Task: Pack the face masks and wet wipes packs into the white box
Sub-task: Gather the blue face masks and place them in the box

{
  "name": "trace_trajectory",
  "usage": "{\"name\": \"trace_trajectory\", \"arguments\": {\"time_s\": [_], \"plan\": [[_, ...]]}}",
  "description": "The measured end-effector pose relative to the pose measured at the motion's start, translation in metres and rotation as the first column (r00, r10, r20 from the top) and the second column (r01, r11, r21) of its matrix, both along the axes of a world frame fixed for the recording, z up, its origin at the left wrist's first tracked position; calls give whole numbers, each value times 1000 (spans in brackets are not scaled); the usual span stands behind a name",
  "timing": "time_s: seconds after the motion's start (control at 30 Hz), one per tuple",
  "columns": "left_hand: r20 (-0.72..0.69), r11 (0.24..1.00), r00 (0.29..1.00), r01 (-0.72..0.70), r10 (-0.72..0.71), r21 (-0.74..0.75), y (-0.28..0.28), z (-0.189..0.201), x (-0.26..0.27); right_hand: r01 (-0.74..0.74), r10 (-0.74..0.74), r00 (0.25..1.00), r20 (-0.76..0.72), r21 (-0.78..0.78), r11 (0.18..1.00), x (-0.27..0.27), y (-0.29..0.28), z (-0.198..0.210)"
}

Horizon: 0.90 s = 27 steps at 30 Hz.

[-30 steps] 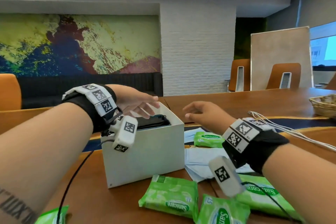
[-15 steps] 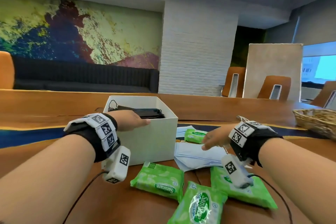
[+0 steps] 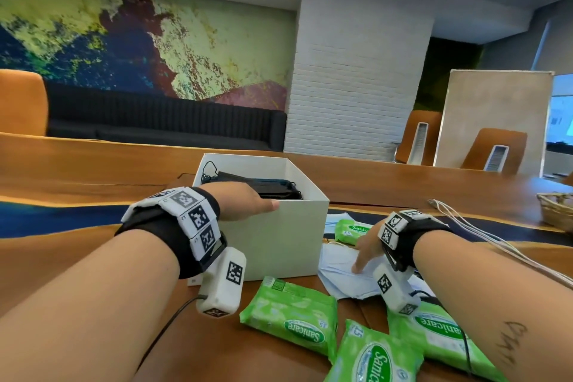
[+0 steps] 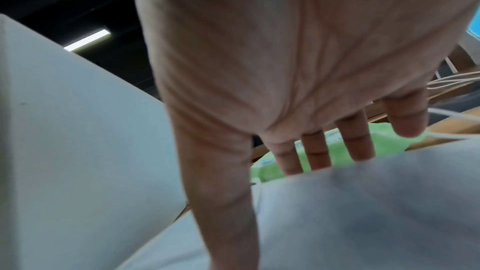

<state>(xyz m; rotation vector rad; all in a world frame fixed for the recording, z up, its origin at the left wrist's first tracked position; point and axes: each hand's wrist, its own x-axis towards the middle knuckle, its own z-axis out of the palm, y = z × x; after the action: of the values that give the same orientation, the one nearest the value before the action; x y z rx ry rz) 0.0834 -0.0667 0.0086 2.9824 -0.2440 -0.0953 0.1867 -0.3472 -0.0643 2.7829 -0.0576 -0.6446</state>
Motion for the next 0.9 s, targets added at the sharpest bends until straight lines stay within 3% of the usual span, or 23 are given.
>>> {"name": "trace_trajectory", "arguments": {"time_s": [0.27, 0.37, 0.43, 0.6, 0.7, 0.8, 0.9], "plan": [[13, 1000, 1000, -2, 2, -7, 1, -3, 2, 30, -32, 999, 34, 51, 998, -38, 12, 24], [12, 1000, 1000, 3, -3, -4, 1, -3, 3, 29, -64, 989, 131, 253, 967, -44, 6, 32], [14, 1000, 1000, 12, -12, 0, 1, -3, 4, 21, -107, 978, 180, 426, 904, -52, 0, 40], [26, 1000, 999, 24, -23, -17, 2, -5, 3, -54, -290, 912, 289, 786, 616, -82, -14, 60], [70, 996, 996, 53, -48, -74, 5, -4, 0, -143, -326, 909, 259, 930, 338, -104, -14, 72], [154, 947, 987, 90, -43, -308, 12, -4, -4, -257, -305, 909, 285, 958, 129, -129, -4, 84], [254, 769, 967, 171, -11, -615, 18, 1, -13, -333, -292, 905, 309, 943, -32, -150, 10, 92]]}}
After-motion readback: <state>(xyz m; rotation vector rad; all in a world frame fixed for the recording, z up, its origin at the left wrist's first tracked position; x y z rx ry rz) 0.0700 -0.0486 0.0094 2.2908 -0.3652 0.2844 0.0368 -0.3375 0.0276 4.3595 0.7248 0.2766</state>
